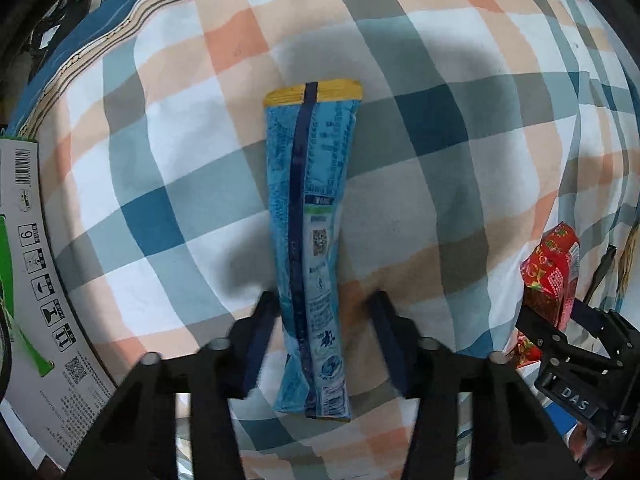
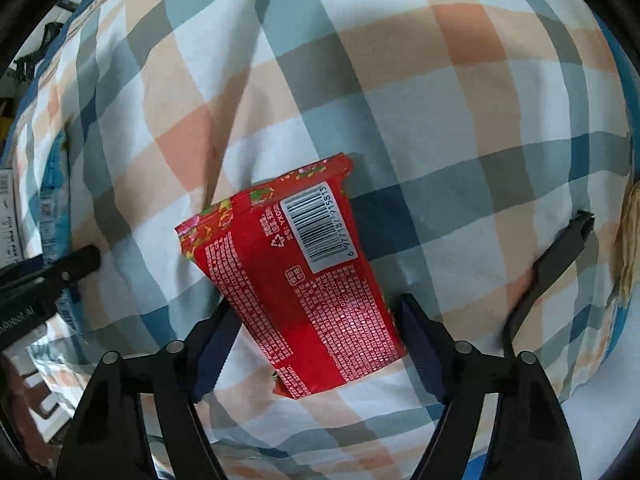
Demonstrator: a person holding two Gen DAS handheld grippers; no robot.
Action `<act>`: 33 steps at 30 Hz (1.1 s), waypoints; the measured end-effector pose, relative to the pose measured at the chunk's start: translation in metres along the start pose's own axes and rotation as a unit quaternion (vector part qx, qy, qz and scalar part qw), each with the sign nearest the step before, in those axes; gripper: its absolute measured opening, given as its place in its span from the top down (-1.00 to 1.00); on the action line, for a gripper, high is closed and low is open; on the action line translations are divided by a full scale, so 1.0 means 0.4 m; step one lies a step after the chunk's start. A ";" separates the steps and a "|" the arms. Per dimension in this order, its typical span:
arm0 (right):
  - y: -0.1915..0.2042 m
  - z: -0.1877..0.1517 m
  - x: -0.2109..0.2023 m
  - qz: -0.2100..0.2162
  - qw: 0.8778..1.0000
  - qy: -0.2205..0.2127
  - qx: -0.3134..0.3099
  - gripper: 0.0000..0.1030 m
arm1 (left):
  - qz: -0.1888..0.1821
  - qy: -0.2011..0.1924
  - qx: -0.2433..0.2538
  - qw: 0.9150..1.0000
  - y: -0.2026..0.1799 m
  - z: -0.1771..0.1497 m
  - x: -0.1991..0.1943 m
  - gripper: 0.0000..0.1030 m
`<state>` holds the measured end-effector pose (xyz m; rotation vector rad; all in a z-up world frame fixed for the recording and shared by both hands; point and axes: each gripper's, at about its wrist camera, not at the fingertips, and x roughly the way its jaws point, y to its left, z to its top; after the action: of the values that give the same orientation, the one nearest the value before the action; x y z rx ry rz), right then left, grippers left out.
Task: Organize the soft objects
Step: 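Grasp the blue stick package with the left tool while the right tool grasps the red snack bag, then carry both items over the box and open both tools to drop them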
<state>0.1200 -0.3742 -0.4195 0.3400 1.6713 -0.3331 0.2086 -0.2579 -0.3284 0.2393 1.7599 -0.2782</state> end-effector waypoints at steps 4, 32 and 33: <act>0.020 -0.022 0.006 -0.012 1.000 0.002 -0.004 -0.21 | -0.009 -0.007 -0.010 1.000 0.007 0.004 -0.013 0.53; 0.248 -0.260 -0.263 0.100 0.991 -0.067 -0.060 0.04 | -0.098 -0.104 -0.046 0.989 0.177 -0.353 -0.284 0.71; 0.266 -0.266 -0.285 0.106 0.989 -0.072 -0.068 0.04 | -0.100 -0.112 -0.052 0.987 0.208 -0.375 -0.305 0.71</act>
<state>0.0811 -0.2373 -0.2954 0.3799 1.4907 -0.0823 0.1200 -0.1326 -0.1844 -0.0446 1.5701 -0.3427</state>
